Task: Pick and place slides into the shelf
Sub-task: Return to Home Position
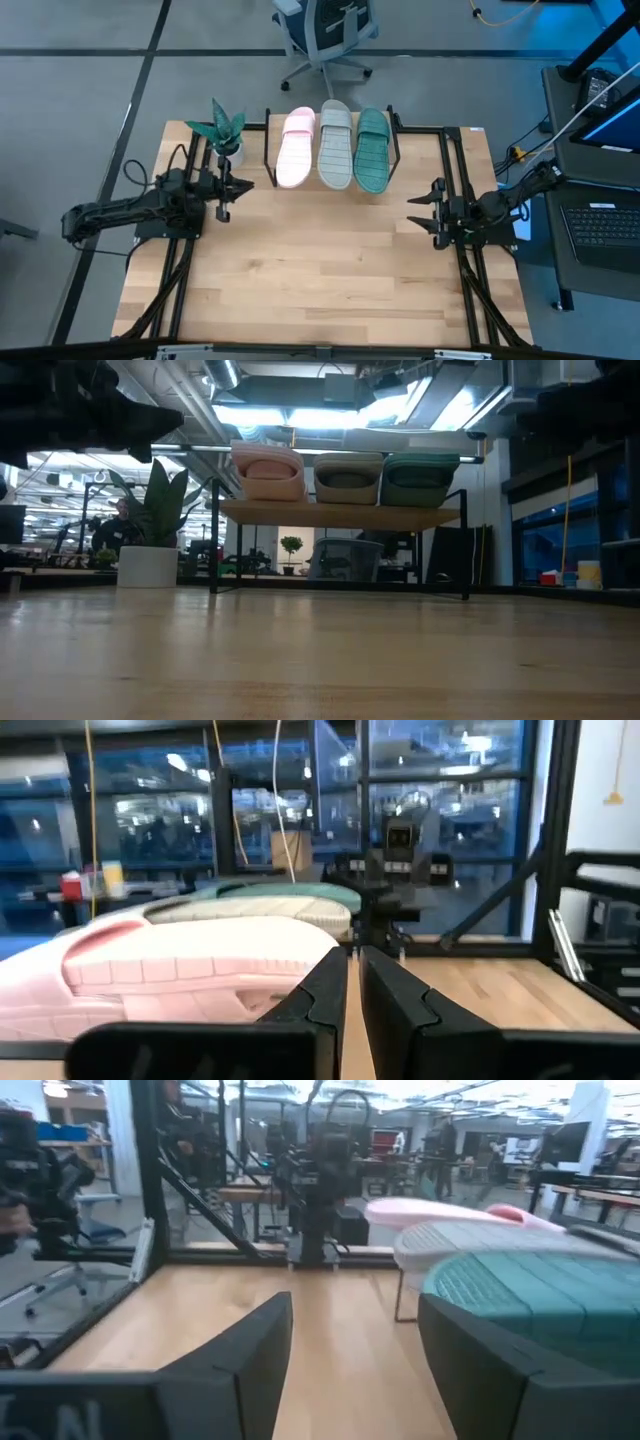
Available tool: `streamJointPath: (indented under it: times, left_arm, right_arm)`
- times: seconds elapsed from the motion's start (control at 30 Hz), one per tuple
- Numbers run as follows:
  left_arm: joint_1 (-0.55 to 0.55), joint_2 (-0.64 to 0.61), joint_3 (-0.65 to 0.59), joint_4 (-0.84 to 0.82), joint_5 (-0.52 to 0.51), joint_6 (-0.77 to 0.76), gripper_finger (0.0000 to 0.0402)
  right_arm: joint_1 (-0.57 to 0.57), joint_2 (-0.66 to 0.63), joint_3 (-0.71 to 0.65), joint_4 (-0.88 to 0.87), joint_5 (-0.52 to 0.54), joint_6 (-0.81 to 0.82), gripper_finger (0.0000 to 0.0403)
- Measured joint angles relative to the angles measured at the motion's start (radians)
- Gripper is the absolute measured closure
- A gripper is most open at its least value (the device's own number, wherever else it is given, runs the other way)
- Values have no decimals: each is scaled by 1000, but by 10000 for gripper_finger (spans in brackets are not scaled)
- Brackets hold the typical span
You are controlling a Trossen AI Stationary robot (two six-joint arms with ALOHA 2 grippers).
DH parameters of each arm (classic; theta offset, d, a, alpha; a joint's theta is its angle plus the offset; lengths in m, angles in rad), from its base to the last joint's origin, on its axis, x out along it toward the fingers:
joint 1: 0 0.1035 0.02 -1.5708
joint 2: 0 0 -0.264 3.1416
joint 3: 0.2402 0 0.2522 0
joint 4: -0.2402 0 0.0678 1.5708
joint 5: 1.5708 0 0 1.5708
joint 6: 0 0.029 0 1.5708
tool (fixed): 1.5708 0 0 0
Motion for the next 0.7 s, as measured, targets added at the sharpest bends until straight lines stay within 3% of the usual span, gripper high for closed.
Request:
streamJointPath:
  times: [0.3, 0.7]
  left_arm:
    - [0, -7, -14, -7, -33, 0, 376]
    - [-1, -3, -14, -78, -178, 25, 376]
  right_arm:
    - [0, -32, -73, 35, 56, 7, 185]
    - [0, -47, -94, 72, 68, -80, 185]
